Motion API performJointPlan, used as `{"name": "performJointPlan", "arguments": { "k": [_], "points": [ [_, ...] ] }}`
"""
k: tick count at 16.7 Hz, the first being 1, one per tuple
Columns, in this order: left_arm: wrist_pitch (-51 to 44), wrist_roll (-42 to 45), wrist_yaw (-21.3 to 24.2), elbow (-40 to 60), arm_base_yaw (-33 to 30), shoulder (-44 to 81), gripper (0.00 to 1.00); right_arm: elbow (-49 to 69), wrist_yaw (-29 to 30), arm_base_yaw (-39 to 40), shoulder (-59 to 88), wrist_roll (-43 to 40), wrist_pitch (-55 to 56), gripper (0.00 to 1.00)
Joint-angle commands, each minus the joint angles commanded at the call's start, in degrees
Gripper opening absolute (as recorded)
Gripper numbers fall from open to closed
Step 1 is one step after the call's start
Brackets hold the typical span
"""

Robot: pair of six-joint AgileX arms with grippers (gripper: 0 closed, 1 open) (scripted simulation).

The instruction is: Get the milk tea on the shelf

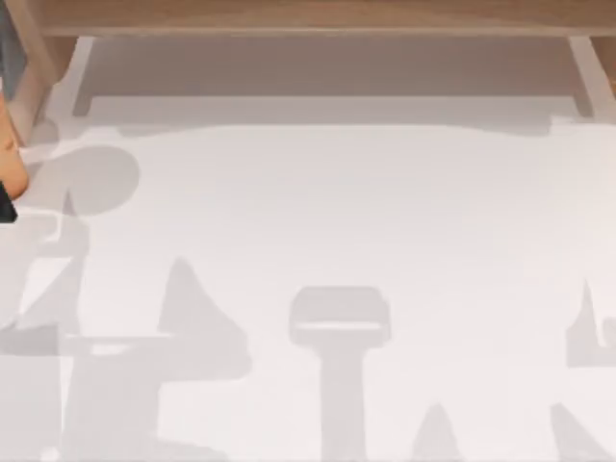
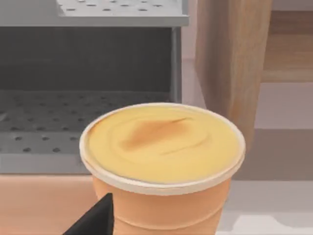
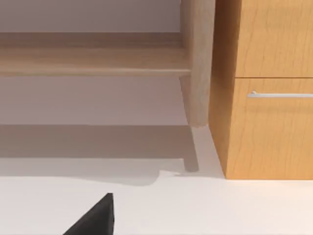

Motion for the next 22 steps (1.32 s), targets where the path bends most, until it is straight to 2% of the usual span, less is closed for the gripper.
{"name": "performJointPlan", "arguments": {
  "k": [5,9,16,22],
  "points": [
    [15.45,0.36,3.95,4.32,3.28,21.75,1.0,0.0,0.0,0.0,0.0,0.0,0.0,1.0],
    [20.96,0.36,5.41,5.97,4.41,28.96,1.0,0.0,0.0,0.0,0.0,0.0,0.0,1.0],
    [20.65,0.33,5.08,6.74,3.97,29.6,1.0,0.0,0.0,0.0,0.0,0.0,0.0,1.0],
    [15.04,-0.09,2.18,18.92,1.03,35.61,1.0,0.0,0.0,0.0,0.0,0.0,0.0,1.0]
  ]
}}
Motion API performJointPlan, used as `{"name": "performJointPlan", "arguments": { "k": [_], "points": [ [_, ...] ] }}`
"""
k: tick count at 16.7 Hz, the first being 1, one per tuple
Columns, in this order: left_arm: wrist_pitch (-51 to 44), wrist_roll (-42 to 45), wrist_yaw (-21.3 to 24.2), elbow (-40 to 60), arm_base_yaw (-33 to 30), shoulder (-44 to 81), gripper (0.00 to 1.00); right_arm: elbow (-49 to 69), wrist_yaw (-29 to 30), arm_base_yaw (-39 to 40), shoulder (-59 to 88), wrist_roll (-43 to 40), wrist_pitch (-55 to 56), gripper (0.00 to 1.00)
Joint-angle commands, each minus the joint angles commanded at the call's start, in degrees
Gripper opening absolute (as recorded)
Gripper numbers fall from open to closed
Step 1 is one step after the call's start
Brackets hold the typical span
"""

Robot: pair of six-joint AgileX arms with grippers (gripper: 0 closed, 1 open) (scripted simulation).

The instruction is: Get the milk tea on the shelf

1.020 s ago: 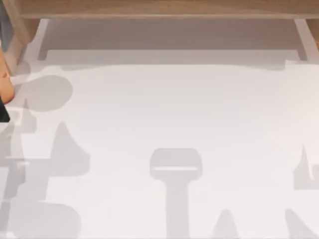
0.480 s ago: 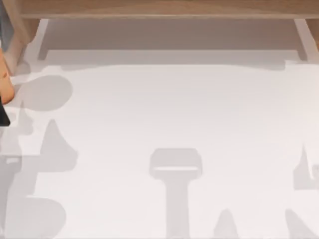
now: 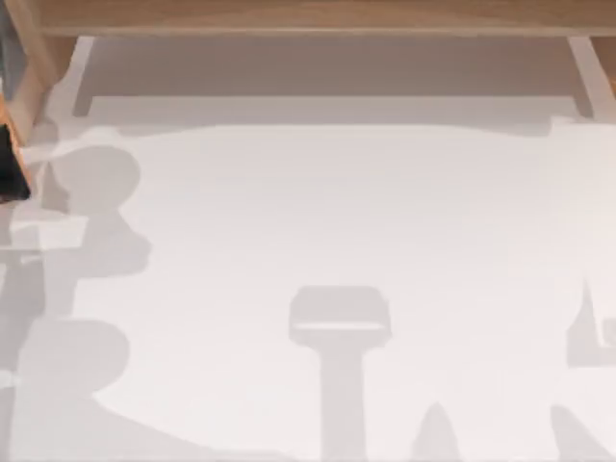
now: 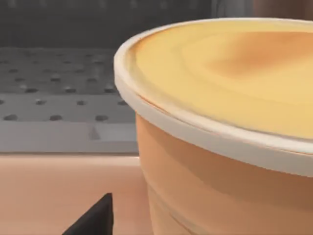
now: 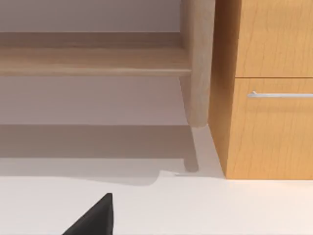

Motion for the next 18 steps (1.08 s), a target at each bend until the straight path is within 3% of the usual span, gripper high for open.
{"name": "performJointPlan", "arguments": {
  "k": [7,18],
  "points": [
    [-2.95,-0.18,-1.5,5.49,-1.53,2.65,1.0,0.0,0.0,0.0,0.0,0.0,0.0,1.0],
    [-2.95,-0.18,-1.5,5.49,-1.53,2.65,0.17,0.0,0.0,0.0,0.0,0.0,0.0,1.0]
  ]
}}
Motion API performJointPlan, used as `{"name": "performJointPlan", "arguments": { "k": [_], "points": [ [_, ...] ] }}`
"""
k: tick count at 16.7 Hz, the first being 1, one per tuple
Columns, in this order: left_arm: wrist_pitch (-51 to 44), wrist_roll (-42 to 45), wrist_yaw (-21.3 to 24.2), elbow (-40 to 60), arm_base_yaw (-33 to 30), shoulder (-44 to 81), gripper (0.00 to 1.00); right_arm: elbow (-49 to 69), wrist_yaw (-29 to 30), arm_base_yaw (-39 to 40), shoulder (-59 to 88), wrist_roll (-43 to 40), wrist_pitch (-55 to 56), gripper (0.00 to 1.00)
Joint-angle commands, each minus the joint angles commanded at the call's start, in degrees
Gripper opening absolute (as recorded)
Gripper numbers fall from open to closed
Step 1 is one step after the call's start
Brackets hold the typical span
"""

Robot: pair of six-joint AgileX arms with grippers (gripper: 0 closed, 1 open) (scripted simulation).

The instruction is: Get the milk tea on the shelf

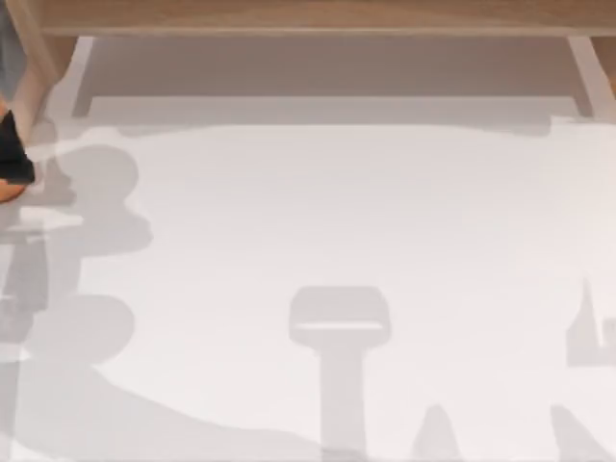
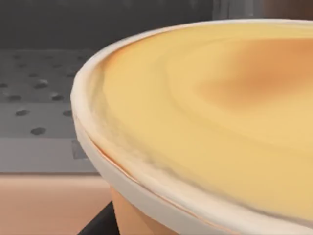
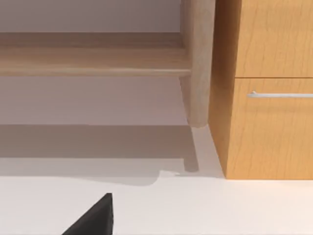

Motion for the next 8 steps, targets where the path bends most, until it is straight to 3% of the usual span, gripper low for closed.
{"name": "performJointPlan", "arguments": {
  "k": [2,8],
  "points": [
    [0.0,0.0,0.0,0.0,0.0,0.0,0.02,0.0,0.0,0.0,0.0,0.0,0.0,1.0],
    [0.0,0.0,0.0,0.0,0.0,0.0,0.0,0.0,0.0,0.0,0.0,0.0,0.0,1.0]
  ]
}}
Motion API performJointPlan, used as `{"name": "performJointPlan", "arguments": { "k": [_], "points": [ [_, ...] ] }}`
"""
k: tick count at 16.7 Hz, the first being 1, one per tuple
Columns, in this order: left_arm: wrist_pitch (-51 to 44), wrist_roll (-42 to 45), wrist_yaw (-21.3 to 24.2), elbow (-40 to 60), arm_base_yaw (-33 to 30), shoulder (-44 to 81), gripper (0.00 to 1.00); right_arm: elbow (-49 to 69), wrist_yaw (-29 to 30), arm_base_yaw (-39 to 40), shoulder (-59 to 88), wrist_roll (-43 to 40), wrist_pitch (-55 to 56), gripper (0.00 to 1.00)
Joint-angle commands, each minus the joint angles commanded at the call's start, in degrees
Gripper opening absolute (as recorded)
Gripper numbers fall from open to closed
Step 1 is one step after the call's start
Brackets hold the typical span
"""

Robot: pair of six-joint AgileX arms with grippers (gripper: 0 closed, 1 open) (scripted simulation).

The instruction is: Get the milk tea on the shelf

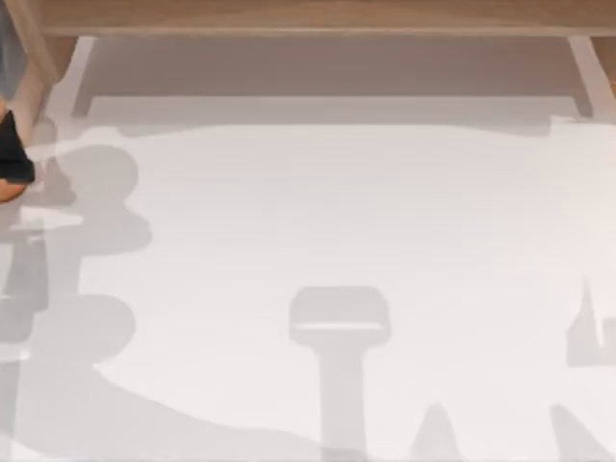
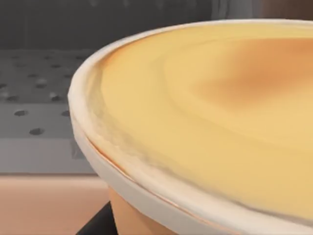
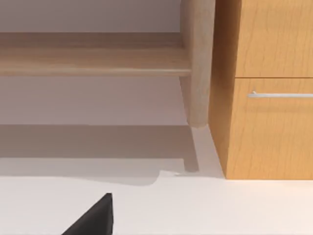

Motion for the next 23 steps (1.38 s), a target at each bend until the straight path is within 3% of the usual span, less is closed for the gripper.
{"name": "performJointPlan", "arguments": {
  "k": [16,19,23],
  "points": [
    [-1.94,0.04,-0.28,-0.02,-0.2,-2.79,0.0,0.0,0.0,0.0,0.0,0.0,0.0,1.0],
    [-1.42,-1.74,-2.41,-1.14,-3.38,-6.0,0.0,0.0,0.0,0.0,0.0,0.0,0.0,1.0],
    [-2.13,-6.37,-7.96,-3.13,-12.53,-9.5,0.0,0.0,0.0,0.0,0.0,0.0,0.0,1.0]
  ]
}}
